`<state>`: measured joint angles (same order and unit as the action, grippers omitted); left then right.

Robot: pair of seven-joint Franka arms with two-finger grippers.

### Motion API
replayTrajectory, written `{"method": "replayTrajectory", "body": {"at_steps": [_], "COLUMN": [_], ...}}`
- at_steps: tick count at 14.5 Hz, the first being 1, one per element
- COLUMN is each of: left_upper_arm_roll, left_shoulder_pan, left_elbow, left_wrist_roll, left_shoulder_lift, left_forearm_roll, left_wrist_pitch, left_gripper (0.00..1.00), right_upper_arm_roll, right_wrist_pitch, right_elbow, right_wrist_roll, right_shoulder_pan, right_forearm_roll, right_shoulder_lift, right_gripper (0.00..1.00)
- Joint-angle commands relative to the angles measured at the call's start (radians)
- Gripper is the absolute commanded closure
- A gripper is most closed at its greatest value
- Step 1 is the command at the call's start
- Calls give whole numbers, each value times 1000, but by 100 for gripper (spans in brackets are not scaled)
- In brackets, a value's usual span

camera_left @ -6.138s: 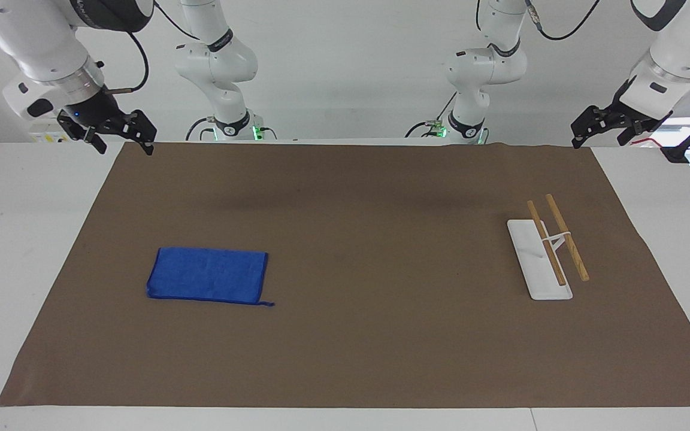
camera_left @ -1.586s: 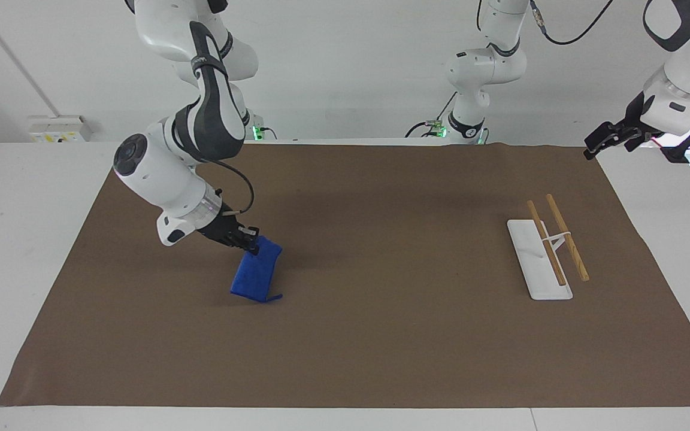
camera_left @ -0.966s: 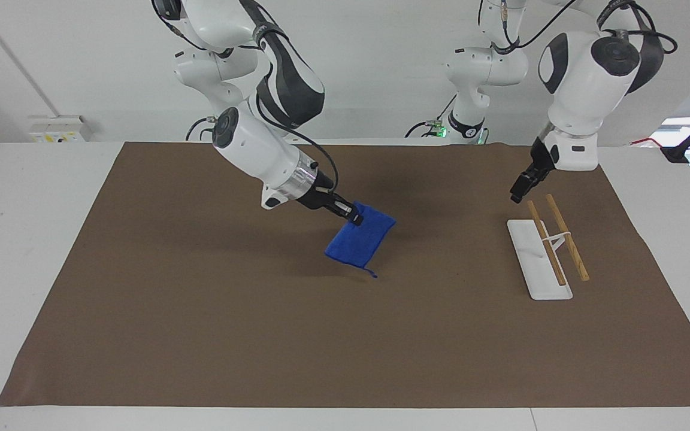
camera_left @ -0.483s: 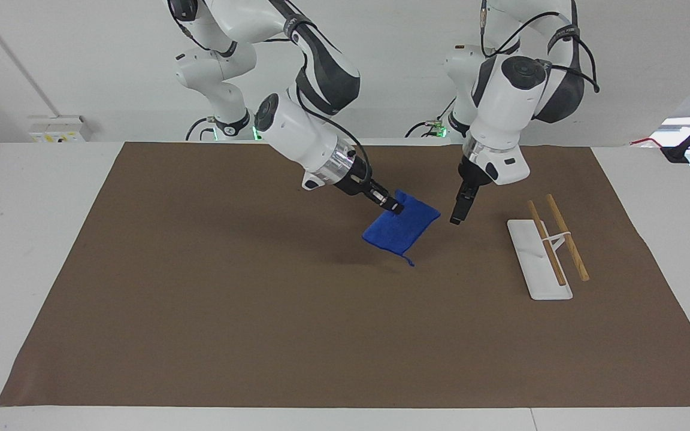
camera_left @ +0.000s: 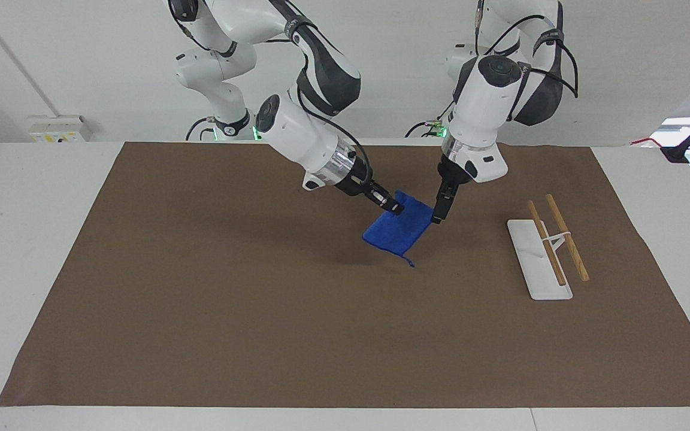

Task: Right arm passes towel to left arm to hang
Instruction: 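Grasp the towel with the left gripper while the right gripper holds it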

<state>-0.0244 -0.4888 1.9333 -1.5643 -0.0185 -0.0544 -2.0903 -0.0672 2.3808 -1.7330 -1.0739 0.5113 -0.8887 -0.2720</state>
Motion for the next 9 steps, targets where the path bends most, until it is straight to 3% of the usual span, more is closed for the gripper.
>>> {"method": "replayTrajectory", "body": {"at_steps": [1,2,3,4,5,9], "left_upper_arm_roll": [14,14,14,14,14,14], "left_shoulder_pan": [-28,-28,-27,-24,-20,-20], "left_elbow": [9,6,6,4,3,3], "left_wrist_roll": [-14,-14,-16,-16,-16,-13], "left_shoulder_lift": [-35,-41,-41,-41,-41,-41], "left_forearm_roll": [-12,-12,-12,-12,-12,-12], "left_wrist_pitch": [-76,-77,-76,-70,-70,-41], "left_gripper": [40,68,85,95,99,100], "right_upper_arm_roll": [-3,-3,-3,-3,-3,-3], "right_wrist_pitch": [14,14,15,15,17,44], "right_elbow": [-7,-7,-7,-7,-10,-11], "right_wrist_roll": [2,2,2,2,2,2], "right_shoulder_pan": [-2,-2,-2,3,10,12], "right_forearm_roll": [-26,-26,-26,-26,-26,-26], "right_shoulder_lift": [2,4,4,2,4,2], "right_gripper": [100,100,100,100,100,100]}}
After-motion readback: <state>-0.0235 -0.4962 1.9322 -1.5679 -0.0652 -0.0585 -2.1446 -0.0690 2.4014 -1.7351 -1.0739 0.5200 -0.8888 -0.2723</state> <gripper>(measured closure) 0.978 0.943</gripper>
